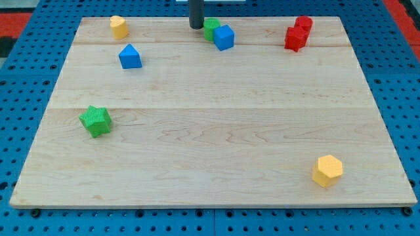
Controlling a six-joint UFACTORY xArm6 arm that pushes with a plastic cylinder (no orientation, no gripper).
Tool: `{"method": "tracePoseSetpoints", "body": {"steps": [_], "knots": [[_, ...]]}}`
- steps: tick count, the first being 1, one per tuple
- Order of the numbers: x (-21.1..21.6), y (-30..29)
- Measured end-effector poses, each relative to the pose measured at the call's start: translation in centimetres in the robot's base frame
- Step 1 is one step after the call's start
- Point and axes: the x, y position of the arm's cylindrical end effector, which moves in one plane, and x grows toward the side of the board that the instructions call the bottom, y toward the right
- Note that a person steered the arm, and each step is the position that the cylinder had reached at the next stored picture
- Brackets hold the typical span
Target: Move your arm vertically below the red star
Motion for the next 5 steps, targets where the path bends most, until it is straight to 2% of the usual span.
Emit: {"method": "tracePoseSetpoints", "body": {"steps": [2, 3, 5], "knots": [[-0.4, -0.4], [2.3, -1.0], [13.2, -2.1]]}}
